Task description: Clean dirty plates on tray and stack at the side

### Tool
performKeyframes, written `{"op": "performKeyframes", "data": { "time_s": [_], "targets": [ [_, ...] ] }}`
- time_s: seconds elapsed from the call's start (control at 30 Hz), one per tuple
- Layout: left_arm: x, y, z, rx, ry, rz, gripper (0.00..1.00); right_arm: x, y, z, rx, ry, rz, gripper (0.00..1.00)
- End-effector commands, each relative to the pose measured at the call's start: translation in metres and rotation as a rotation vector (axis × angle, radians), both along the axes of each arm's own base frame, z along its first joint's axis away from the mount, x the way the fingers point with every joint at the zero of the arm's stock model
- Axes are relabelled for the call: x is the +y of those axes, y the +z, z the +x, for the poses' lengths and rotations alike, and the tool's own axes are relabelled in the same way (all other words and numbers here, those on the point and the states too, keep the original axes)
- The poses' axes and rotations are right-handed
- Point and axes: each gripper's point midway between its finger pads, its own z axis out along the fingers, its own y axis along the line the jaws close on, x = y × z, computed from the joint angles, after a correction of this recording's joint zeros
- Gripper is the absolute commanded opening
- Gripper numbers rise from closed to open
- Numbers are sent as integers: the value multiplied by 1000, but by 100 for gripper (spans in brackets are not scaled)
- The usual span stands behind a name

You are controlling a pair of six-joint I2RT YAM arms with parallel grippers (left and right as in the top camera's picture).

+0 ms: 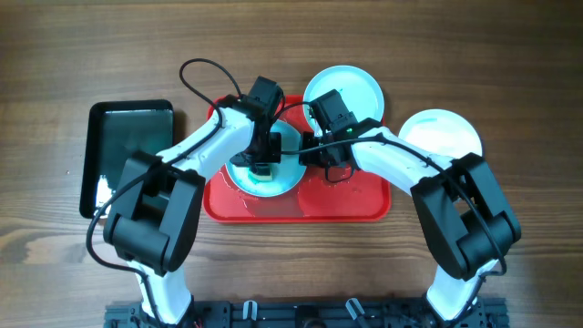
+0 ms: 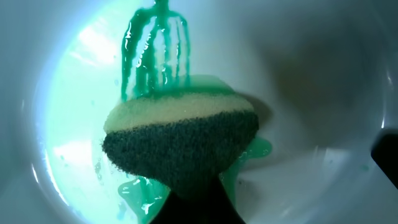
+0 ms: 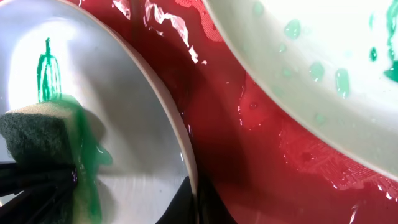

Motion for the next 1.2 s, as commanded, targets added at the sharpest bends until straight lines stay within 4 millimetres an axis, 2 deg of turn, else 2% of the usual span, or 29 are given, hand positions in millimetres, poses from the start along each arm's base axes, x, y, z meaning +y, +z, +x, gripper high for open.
{"op": "performKeyframes", "data": {
  "time_s": [0.0, 0.1, 0.2, 0.27, 0.33, 0.43, 0.53, 0.63, 0.7, 0.77, 0.9, 0.97, 1.07, 1.17],
  "targets": [
    [-11, -14, 0, -27, -149, -18, 4, 4, -6, 0, 22, 4, 13, 4],
    [-1, -12, 22, -117, -125, 36, 4, 4, -6, 0, 22, 5, 13, 4],
    [33, -7, 48, -216, 117, 153, 4, 4, -6, -1, 22, 5, 12, 4],
    [54, -5, 51, -230, 287, 190, 4, 4, -6, -1, 20, 9, 12, 4],
    [61, -7, 46, -186, 351, 166, 4, 4, -6, -1, 20, 9, 12, 4],
    [52, -13, 27, -57, 315, 68, 4, 4, -6, 0, 19, 11, 11, 4],
    [19, -11, 0, 86, 111, -113, 4, 4, -6, 0, 18, 12, 11, 5],
    [-11, -2, -33, 198, -105, -278, 4, 4, -6, 0, 18, 12, 11, 4],
    [-20, 3, -46, 231, -197, -325, 4, 4, -6, 0, 18, 12, 11, 4],
    [-29, 3, -51, 221, -274, -330, 4, 4, -6, -1, 19, 13, 14, 4],
    [-34, -2, -28, 110, -269, -284, 5, 6, -6, -2, 21, 23, 22, 4],
    [-18, -9, 3, 0, -136, -158, 6, 6, -6, -2, 21, 23, 22, 4],
    [8, -9, 38, -144, 25, -2, 6, 6, -6, -2, 21, 23, 22, 4],
    [35, -3, 59, -258, 161, 139, 4, 6, -6, -1, 20, 24, 23, 4]
  ]
}}
